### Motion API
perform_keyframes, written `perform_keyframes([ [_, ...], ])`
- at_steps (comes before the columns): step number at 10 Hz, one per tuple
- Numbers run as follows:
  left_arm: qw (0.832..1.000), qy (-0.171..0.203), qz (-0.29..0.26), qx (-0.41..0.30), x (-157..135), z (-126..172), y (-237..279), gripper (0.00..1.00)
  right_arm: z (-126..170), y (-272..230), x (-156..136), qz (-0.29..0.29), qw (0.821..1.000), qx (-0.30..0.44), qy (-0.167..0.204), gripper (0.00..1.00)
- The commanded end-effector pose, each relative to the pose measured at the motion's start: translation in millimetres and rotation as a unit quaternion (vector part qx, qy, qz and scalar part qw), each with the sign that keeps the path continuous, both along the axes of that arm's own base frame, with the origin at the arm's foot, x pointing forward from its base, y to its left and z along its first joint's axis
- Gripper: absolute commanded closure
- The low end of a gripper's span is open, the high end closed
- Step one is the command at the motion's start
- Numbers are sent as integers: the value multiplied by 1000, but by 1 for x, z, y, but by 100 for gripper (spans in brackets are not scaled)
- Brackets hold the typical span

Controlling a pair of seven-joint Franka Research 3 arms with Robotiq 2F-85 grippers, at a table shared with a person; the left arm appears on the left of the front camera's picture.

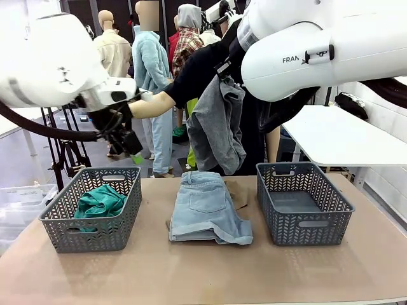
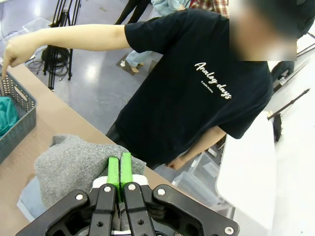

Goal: Sort the tops and bottoms.
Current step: Sort the clothes according to human instructions.

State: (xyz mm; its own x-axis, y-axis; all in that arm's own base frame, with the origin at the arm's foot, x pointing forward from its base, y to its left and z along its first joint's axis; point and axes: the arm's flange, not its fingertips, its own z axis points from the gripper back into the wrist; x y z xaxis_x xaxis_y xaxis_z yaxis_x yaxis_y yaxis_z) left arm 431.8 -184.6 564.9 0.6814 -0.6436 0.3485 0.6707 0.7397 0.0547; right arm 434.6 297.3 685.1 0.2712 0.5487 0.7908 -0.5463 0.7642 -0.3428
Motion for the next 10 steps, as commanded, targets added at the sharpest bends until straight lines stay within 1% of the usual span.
perform_keyframes([
  [1, 1000, -6, 17, -13, -19, 6, 56, 9, 0, -4, -3, 1, 1000, 12, 2, 100],
  [3, 1000, -8, 21, -2, -30, 15, 104, 9, 0, -4, -3, 1, 1000, 12, 2, 100],
  [4, 999, -19, 36, 1, -43, 29, 123, 9, 0, -4, -3, 1, 1000, 12, 2, 100],
  [5, 998, -39, 50, 2, -56, 44, 138, 9, 0, -4, -3, 1, 1000, 12, 2, 100],
  [8, 994, -78, 70, 39, -85, 87, 156, 9, 0, -4, -3, 1, 1000, 12, 2, 100],
  [9, 991, -95, 81, 51, -91, 98, 161, 9, 0, -4, -3, 1, 1000, 12, 2, 100],
  [10, 989, -106, 89, 50, -95, 102, 166, 9, 0, -4, -3, 1, 1000, 12, 2, 100],
])
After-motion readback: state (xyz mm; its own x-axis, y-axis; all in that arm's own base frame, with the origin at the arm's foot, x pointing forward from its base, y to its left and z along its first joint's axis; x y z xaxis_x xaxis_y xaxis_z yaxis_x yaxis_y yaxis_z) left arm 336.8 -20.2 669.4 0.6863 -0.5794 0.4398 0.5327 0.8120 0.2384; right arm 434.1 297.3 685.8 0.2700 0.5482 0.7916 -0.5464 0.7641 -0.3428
